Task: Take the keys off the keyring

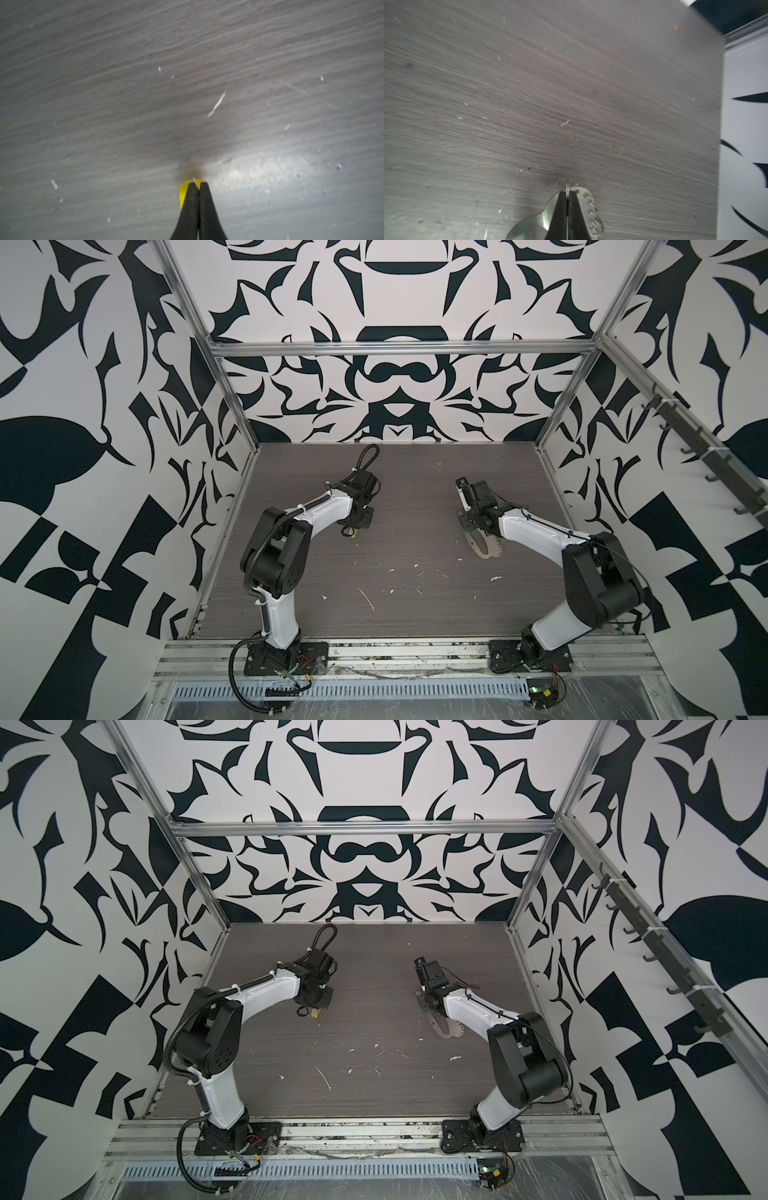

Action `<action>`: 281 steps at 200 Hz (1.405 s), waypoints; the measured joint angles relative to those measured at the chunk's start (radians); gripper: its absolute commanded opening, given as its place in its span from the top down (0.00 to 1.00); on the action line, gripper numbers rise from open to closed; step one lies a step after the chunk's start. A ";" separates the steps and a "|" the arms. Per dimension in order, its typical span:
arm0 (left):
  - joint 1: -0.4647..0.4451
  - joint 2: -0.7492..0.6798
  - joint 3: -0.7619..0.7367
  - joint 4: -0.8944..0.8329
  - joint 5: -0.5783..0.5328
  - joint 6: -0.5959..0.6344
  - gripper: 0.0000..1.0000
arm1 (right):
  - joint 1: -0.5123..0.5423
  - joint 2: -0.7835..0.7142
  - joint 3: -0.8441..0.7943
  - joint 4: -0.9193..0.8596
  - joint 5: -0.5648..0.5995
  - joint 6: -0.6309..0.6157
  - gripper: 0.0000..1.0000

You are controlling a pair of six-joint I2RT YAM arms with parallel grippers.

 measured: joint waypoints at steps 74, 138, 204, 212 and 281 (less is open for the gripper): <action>0.021 0.070 0.037 -0.009 0.013 0.025 0.34 | -0.035 0.120 0.097 -0.030 -0.074 -0.022 0.73; 0.038 -0.228 -0.025 0.048 -0.042 0.070 0.01 | -0.039 0.018 0.100 -0.060 -0.090 -0.013 0.01; 0.165 -0.790 -0.700 0.809 -0.203 0.100 0.01 | -0.081 -0.232 -0.293 0.364 0.028 0.059 0.00; 0.180 -0.809 -0.776 0.900 -0.237 0.100 0.00 | -0.090 -0.227 -0.355 0.431 0.055 0.060 0.01; 0.312 -0.766 -1.033 1.278 -0.319 0.104 0.01 | -0.146 -0.087 -0.572 0.934 0.153 0.055 0.01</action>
